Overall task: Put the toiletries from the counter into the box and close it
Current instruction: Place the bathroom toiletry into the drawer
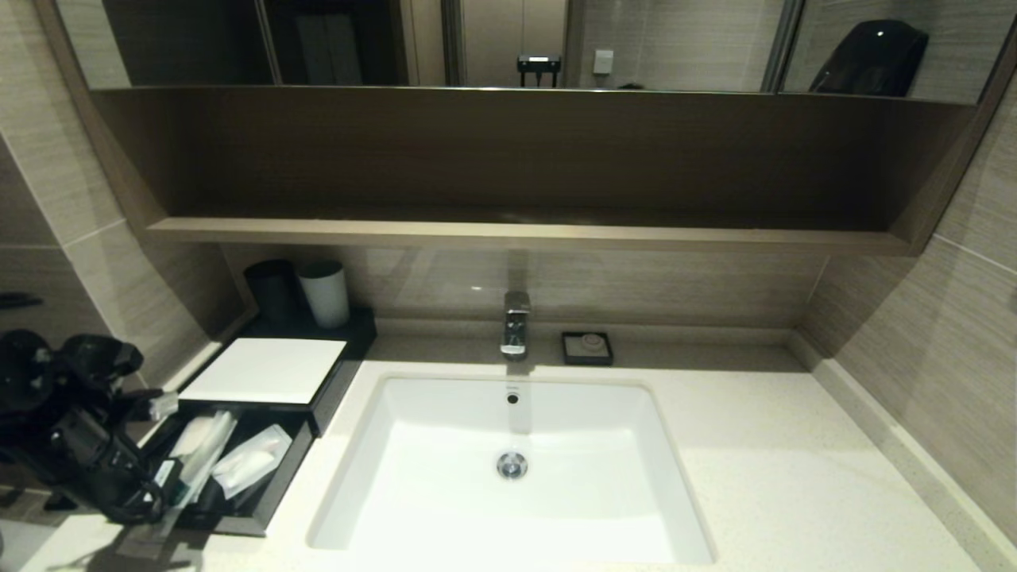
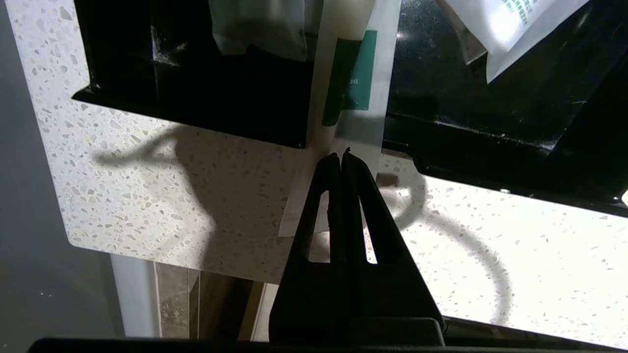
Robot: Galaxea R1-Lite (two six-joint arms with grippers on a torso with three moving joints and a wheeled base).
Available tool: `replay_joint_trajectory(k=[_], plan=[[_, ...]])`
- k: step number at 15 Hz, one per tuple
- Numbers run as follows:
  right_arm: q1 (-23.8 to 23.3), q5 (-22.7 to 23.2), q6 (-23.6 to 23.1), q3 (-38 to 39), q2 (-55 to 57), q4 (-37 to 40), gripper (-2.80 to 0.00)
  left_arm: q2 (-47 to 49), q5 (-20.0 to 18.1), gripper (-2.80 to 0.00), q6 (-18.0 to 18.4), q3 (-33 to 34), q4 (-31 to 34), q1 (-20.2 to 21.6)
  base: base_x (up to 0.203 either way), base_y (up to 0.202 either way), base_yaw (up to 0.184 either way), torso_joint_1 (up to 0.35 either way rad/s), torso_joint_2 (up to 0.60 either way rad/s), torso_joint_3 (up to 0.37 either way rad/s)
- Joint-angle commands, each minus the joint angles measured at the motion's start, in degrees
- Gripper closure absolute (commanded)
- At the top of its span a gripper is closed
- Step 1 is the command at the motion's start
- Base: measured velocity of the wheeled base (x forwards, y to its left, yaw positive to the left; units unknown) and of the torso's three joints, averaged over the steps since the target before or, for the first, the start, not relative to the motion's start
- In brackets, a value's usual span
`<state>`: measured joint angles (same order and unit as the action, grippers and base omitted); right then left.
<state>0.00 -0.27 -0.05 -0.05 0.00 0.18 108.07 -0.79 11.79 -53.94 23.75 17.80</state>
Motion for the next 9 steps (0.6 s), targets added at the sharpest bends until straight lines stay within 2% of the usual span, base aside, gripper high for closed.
replay_joint_trajectory(k=[1, 9], plan=[[0.08, 0.0, -0.03, -0.04, 0.0, -0.01, 0.0, 0.75, -0.09, 0.0, -0.01, -0.02, -0.56, 0.04, 0.0, 0.0, 0.0, 0.0, 0.0, 0.0], [0.0, 0.0, 0.01, -0.04, 0.0, -0.01, 0.0, 1.79, -0.29, 0.0, -0.31, -2.04, -1.16, 0.04, 0.0, 0.0, 0.0, 0.0, 0.0, 0.0]])
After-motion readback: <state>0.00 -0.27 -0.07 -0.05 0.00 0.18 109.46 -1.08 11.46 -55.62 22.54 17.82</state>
